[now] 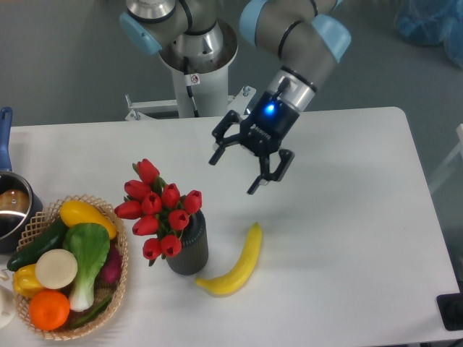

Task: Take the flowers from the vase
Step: 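Lower the open gripper to the tulip stems above the black vase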

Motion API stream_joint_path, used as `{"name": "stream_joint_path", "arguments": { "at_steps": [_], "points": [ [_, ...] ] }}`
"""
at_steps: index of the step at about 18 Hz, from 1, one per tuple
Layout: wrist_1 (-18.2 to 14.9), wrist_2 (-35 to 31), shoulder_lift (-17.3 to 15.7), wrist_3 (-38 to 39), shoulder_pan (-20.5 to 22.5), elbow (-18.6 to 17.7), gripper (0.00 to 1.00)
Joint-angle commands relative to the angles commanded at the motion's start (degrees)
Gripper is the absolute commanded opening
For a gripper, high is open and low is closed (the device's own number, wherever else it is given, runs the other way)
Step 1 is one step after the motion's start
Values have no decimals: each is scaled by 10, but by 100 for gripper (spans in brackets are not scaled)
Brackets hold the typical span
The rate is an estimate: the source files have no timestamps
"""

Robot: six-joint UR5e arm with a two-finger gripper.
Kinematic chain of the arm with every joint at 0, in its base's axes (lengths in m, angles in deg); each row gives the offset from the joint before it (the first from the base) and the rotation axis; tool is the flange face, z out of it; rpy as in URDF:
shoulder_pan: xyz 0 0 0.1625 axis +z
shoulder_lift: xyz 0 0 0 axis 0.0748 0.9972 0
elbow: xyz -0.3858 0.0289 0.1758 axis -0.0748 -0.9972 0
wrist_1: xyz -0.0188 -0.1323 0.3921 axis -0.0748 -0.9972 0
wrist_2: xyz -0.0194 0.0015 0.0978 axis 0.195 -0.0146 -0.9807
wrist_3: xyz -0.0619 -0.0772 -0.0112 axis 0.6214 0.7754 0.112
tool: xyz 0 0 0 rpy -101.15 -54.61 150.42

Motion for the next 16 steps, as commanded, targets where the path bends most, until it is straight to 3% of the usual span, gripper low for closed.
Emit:
{"name": "stream_joint_path", "arguments": {
  "at_steps": [3, 7, 16],
  "points": [
    [19, 18, 26, 1, -13, 11, 100],
    [21, 28, 55, 7, -35, 39, 100],
    [22, 41, 72, 7, -65, 44, 100]
  ]
}}
